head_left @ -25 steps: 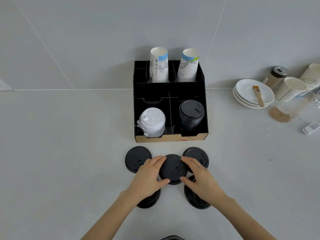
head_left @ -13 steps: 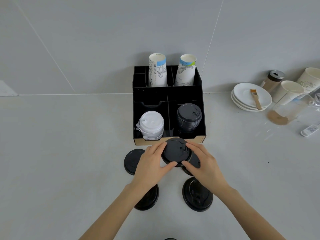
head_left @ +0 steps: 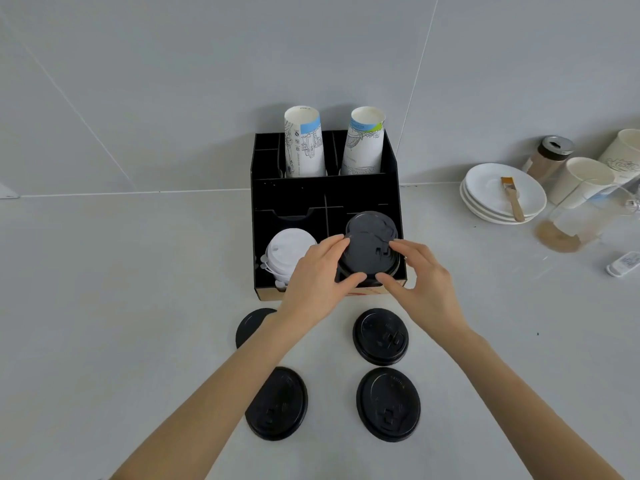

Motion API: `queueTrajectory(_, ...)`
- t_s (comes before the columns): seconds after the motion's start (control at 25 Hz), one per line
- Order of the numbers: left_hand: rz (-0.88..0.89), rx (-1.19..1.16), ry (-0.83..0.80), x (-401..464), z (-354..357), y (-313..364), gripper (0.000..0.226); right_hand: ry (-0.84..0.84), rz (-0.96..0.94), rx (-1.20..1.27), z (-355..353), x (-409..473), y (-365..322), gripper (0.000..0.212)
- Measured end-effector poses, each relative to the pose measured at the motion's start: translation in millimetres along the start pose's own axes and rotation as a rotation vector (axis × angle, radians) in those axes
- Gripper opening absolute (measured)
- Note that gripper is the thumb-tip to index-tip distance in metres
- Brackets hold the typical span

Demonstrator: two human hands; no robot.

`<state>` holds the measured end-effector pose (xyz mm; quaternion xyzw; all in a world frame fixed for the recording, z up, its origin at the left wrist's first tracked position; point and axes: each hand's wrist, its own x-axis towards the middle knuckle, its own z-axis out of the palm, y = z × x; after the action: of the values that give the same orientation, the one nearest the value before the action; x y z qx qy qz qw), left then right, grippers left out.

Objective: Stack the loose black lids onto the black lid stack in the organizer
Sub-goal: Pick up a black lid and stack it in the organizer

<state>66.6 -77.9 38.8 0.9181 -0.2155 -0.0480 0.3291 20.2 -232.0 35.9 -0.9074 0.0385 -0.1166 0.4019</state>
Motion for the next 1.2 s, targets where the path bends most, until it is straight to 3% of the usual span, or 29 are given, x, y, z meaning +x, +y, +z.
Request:
queueTrajectory(0.36,0.009,-0.025,-0.026,56.8,7.3,-7.2,0.054,0.073,0.113,0.004,11.0,43.3,16.1,0.045)
queueTrajectory(0.6,-0.006,-0.021,-0.089,73.5,21.0,-19.9,0.055,0.036,0.172,-0.047,22.5,55.1,30.5,0.047)
queueTrajectory(1.2,-0.025,0.005,-0.091,66.1,22.8,-23.4,0.057,0.024,0.135,-0.081,26.3,44.0,31.5,0.05)
